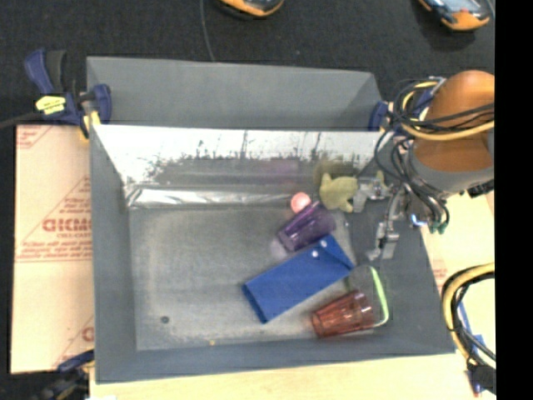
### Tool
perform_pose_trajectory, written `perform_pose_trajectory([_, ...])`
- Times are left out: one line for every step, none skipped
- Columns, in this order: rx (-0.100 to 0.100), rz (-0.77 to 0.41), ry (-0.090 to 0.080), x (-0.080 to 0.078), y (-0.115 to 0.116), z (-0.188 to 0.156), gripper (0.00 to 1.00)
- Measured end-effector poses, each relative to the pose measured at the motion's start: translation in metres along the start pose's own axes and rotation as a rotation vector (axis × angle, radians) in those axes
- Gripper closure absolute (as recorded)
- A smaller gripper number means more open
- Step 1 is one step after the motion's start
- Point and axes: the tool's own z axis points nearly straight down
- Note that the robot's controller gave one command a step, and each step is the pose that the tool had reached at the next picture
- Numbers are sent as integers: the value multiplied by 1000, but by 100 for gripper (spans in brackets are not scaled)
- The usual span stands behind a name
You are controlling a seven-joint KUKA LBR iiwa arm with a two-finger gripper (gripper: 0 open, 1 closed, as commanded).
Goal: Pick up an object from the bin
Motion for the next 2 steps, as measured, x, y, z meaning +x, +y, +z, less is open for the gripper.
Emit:
perform_pose_trajectory([-1,14,-6,1,33,69,0])
perform_pose_trajectory([2,149,-34,42,41,97,0])
